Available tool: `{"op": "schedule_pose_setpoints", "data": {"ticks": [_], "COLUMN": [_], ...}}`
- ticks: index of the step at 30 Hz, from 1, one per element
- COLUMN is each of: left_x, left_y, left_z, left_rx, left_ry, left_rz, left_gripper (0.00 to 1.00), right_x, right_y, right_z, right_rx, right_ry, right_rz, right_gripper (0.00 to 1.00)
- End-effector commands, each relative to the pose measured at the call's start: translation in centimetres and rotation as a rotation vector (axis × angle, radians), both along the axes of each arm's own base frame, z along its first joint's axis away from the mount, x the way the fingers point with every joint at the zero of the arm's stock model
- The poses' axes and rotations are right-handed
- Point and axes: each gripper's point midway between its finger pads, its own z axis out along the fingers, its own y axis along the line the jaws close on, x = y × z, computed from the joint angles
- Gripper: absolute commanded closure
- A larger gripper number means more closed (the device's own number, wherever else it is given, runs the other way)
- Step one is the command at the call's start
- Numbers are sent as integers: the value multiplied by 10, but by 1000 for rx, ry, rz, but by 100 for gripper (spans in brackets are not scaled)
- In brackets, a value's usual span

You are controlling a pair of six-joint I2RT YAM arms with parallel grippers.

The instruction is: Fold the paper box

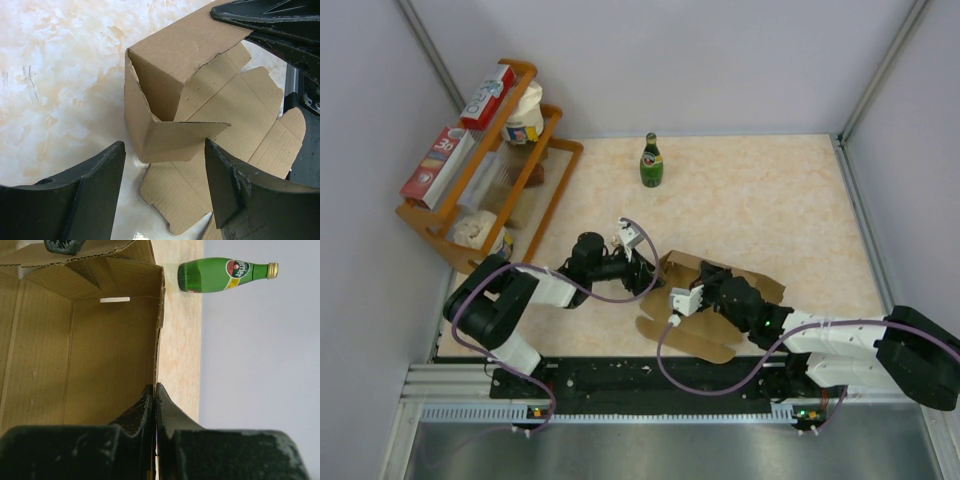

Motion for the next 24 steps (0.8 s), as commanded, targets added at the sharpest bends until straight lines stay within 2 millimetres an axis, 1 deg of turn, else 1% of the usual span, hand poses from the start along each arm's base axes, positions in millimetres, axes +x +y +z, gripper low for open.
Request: {"op": "schedule_pose_setpoints", "data": {"ticks": [1,13,18,24], "left_x": [1,0,0,3], "left_y": [-6,-9,-12,-17], "left_z": [16,3,0,3], "left_rx": [-44,-29,-18,-12], "left_ry": [-66,-45,-53,-88], "left_rz": [-38,-42,-31,16], "left_gripper": [31,32,32,32], "right_x": [0,-3,-5,-6], "right_y": [4,5,5,5], "right_z": [8,4,5,2], "right_rx": [22,-1,12,13], "right_ry": [-31,-48,-50,-36], "right_rz": [0,4,-5,-7], "right_gripper": [100,100,100,100]}}
